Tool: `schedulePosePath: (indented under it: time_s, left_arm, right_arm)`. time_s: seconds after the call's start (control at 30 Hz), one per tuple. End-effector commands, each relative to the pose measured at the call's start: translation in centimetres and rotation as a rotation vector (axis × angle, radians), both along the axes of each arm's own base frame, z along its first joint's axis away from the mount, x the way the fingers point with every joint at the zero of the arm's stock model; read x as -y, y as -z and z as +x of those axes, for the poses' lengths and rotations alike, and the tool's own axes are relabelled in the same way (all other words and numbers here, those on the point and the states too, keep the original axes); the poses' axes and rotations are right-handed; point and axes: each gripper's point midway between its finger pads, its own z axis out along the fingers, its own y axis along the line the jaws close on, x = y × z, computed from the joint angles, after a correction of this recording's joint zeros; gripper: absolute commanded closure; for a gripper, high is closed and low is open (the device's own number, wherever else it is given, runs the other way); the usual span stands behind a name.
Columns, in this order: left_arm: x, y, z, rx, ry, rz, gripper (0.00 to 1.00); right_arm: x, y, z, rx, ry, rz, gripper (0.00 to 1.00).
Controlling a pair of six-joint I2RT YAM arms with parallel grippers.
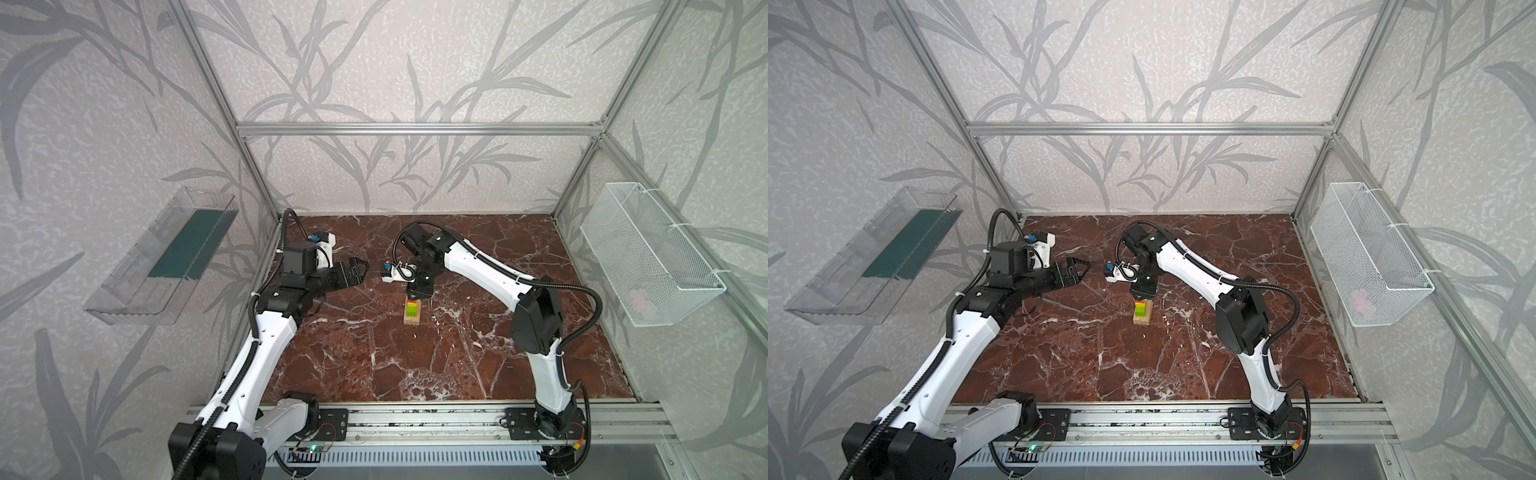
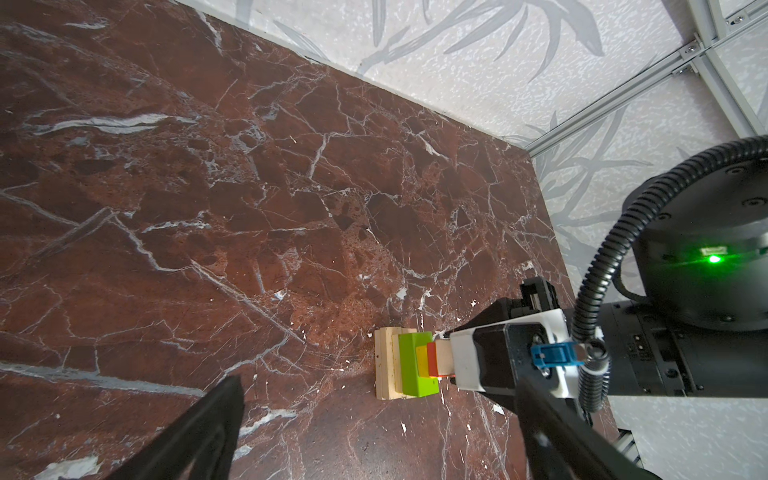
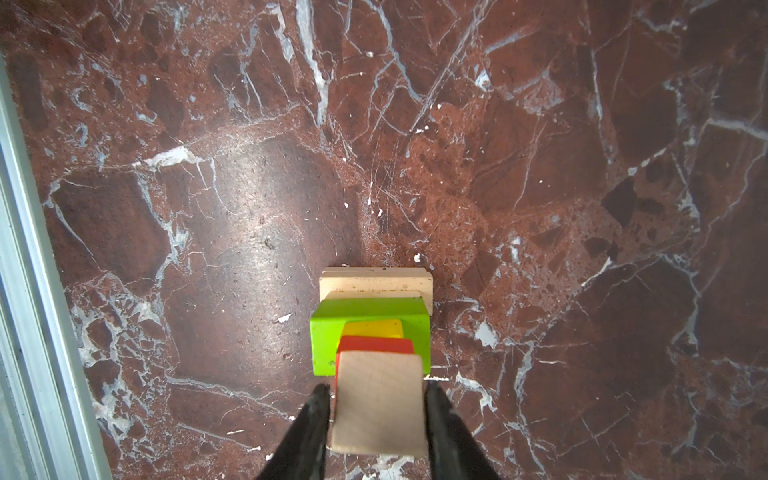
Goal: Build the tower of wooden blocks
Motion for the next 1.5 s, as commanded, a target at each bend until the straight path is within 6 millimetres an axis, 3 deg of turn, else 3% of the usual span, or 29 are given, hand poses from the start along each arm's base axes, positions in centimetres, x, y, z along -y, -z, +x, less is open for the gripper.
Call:
schedulePosePath:
  time_s: [0.0, 0.27, 0.53, 0.67, 0.73, 0.83, 0.97, 1.1, 1.2, 1.33, 1.47]
  left_arm:
    - [0.0, -0.3, 0.0, 0.015, 0.004, -0.01, 0.01]
    - [-0.1, -0.2, 0.0, 0.012, -0.002, -0.009, 0.01]
    - [-0.2, -0.9, -0.1, 0.046, -0.006, -0.01, 0.01]
    - [-0.3, -0.9, -0.2, 0.049, -0.016, -0.012, 0.01]
    - [-0.5, -0.4, 0.0, 0.038, -0.044, -0.027, 0.0]
    - [-1.8, 1.4, 0.6, 0.015, -0.143, -0.023, 0.01]
    - [-7.2, 5.8, 0.8, -0.053, -0.395, 0.185, 0.01]
    - [-13.0, 6.0, 1.0, 0.001, -0.615, 0.446, 0.01]
    - [-15.8, 6.6, 2.0, 0.044, -0.698, 0.601, 0.01]
    - [-17.0, 8.7, 3.9, 0.056, -0.703, 0.703, 0.01]
    - [-16.9, 9.9, 5.0, 0.172, -0.675, 0.736, 0.0]
  right_arm:
    - [-0.2, -0.6, -0.5, -0.016, -0.011, 0.002, 0.61]
    - [-0.6, -2.1, -0.7, -0.016, -0.005, 0.04, 0.56]
    - [0.1, -8.1, -0.8, 0.048, 0.099, 0.222, 0.44]
    - [2.9, -10.9, 0.1, 0.104, 0.303, 0.343, 0.37]
    - [5.4, -12.7, 0.8, 0.152, 0.444, 0.433, 0.34]
    - [10.9, -12.8, 2.3, 0.249, 0.702, 0.503, 0.27]
    - [21.6, -10.1, 4.2, 0.437, 1.112, 0.445, 0.15]
    - [31.2, -4.6, 4.6, 0.533, 1.459, 0.363, 0.08]
    - [36.0, -1.1, 4.5, 0.57, 1.626, 0.37, 0.04]
    - [37.9, 2.2, 5.5, 0.621, 1.637, 0.354, 0.01]
    - [36.8, 4.0, 7.1, 0.621, 1.563, 0.451, 0.01]
